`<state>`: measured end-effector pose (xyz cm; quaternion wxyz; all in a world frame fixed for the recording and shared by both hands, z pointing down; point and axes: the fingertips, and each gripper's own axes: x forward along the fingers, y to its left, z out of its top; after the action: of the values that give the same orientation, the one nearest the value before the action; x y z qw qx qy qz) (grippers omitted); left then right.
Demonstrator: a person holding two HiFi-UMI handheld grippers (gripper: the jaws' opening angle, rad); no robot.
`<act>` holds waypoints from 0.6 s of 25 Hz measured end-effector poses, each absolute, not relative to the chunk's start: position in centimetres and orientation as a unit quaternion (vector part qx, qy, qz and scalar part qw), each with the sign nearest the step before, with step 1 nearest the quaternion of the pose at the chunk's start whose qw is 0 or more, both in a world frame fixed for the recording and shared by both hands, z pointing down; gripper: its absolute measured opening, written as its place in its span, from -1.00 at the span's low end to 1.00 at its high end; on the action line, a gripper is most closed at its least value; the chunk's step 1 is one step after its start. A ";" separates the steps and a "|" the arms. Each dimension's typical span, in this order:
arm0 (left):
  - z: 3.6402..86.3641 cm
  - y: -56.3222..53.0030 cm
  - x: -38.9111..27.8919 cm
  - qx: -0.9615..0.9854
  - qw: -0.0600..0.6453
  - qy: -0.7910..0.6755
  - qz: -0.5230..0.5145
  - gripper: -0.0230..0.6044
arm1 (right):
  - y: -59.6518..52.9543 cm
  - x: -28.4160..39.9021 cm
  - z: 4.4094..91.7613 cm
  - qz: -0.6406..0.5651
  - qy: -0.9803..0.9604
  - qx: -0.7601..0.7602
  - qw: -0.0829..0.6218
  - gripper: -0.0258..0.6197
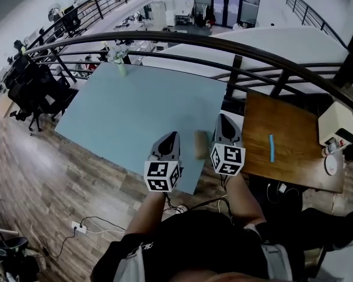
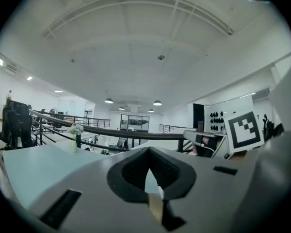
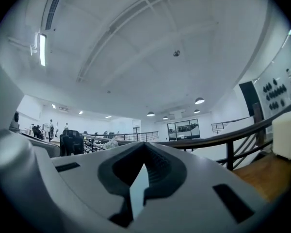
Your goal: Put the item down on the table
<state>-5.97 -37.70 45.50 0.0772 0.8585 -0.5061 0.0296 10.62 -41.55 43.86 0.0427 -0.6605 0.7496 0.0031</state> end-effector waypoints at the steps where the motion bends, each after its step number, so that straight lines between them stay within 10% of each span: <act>1: 45.4 -37.7 -5.7 0.860 0.076 -0.504 0.030 -0.89 | -40.9 10.8 43.5 0.009 0.749 -0.661 0.046 -0.92; 15: 44.3 -36.6 -4.4 0.863 0.059 -0.500 0.025 -0.89 | -38.2 12.7 41.7 0.018 0.747 -0.661 0.068 -0.92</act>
<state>-4.38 -36.64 44.29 0.0587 0.8634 -0.5005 0.0248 12.74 -38.21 41.74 0.0680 -0.6612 0.7469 0.0182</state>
